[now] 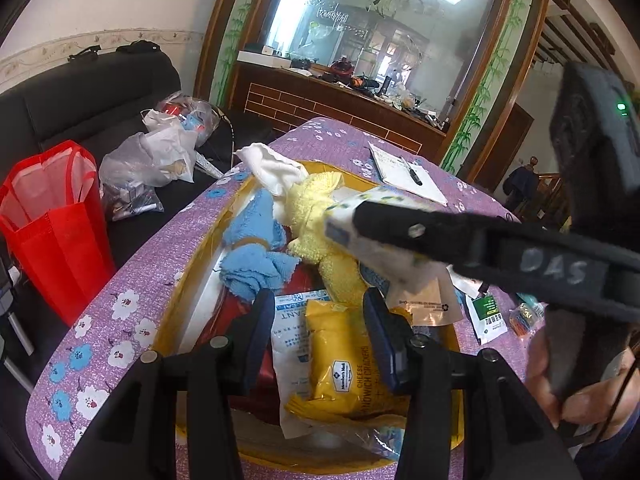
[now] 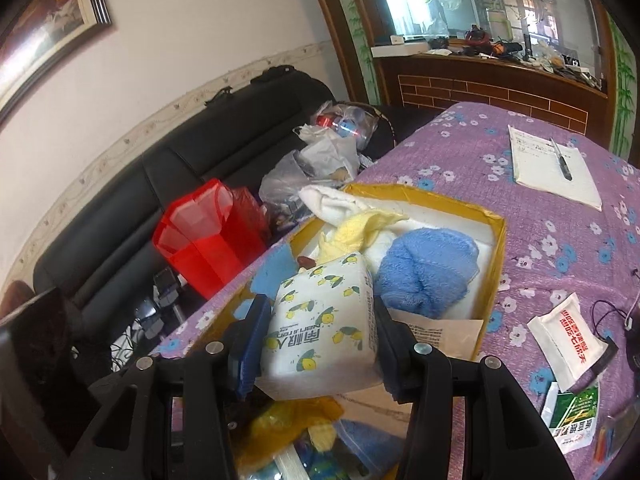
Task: Organize soft objects
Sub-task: 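Carry the snack bag and tissue pack into the tray and lower them, then grasp the wrapped black sponge with the left gripper while the right gripper grasps the teal cartoon pouch, then hold the wrapped sponge and teal pouch raised above the table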
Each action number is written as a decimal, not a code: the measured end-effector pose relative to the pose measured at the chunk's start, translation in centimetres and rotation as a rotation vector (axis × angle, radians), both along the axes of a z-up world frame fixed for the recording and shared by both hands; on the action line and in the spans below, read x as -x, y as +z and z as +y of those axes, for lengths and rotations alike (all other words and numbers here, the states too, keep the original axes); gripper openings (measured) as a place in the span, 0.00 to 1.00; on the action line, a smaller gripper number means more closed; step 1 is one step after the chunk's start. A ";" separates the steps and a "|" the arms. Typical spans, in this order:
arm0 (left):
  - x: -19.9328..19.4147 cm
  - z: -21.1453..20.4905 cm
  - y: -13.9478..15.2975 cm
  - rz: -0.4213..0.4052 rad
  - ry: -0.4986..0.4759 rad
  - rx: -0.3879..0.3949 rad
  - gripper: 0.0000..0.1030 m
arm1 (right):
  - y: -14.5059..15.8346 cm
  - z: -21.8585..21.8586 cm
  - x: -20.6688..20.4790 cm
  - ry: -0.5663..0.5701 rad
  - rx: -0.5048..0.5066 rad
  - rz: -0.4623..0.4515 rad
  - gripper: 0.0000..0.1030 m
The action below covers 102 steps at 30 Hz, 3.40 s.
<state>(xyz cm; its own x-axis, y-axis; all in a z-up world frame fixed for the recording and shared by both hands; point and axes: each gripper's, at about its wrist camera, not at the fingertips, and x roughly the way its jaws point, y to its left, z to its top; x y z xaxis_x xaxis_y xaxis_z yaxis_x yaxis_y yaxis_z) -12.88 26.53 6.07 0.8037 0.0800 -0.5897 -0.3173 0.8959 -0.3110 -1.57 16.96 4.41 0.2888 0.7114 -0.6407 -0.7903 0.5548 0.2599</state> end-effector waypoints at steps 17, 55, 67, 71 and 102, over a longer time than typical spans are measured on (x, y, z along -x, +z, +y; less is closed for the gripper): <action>0.9 -1.7 1.8 -0.021 -0.017 -0.037 0.63 | 3.3 -4.6 1.2 0.010 -0.106 -0.002 0.72; -9.4 -27.8 -3.0 0.208 -0.684 -0.036 0.79 | -7.4 -32.9 -14.3 -0.403 0.002 0.208 0.79; -13.1 -28.7 0.8 0.216 -0.705 -0.238 0.90 | -5.0 -35.0 -12.5 -0.460 -0.053 0.157 0.49; -17.3 -28.9 -1.2 0.314 -0.725 -0.225 0.90 | -4.5 -36.3 -12.5 -0.496 -0.090 0.166 0.49; -17.6 -31.8 -4.3 0.333 -0.671 -0.259 0.53 | -6.4 -34.7 -12.1 -0.504 0.047 0.176 0.49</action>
<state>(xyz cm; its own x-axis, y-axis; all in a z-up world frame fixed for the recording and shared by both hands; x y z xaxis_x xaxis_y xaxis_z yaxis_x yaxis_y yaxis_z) 4.76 -5.30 1.72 0.5131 -0.1913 -0.8367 0.2766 0.9597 -0.0498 10.55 -17.73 -2.04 0.4722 0.4821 -0.7379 -0.3699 0.8683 0.3306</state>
